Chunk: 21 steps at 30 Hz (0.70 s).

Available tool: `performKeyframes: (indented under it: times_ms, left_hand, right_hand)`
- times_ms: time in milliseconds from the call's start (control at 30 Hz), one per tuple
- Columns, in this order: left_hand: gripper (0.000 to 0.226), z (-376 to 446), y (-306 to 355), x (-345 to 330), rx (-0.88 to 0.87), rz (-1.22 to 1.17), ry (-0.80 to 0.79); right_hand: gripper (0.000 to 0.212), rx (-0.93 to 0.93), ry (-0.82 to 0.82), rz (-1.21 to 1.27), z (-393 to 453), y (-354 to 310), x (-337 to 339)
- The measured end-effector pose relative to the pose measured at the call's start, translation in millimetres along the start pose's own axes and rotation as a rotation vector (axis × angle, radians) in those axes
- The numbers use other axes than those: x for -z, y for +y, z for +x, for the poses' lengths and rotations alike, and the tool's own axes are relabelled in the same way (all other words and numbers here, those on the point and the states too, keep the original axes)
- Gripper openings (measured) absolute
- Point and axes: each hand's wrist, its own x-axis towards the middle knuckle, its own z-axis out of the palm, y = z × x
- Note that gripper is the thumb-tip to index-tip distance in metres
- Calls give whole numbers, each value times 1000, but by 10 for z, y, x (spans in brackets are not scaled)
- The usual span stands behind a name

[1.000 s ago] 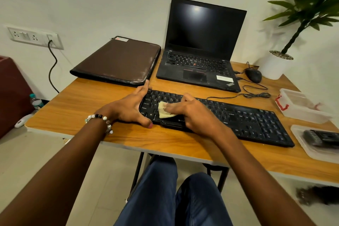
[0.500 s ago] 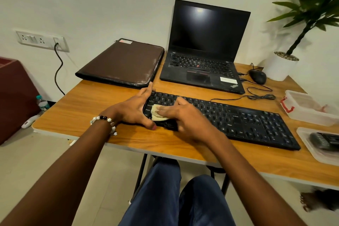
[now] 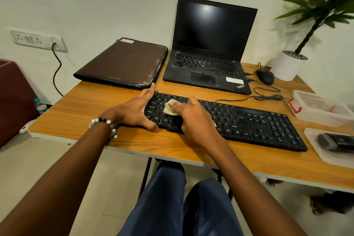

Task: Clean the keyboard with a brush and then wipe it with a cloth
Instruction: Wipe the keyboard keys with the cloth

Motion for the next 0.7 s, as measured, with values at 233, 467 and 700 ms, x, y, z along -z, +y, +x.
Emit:
performKeyframes:
  times_ms: [233,467,700]
  left_hand:
    - [145,7,-14,-7,-4,-16,-3]
    - [145,8,-20,-8,-7,-15,-4]
    - [146,11,-23,-3,-13,-6,-8]
  right_hand:
    - [56,-8,-78,-50,-30,623,185]
    - [41,-220,54,-106,32,230,73]
    - [49,130,-157,91,-133,375,221]
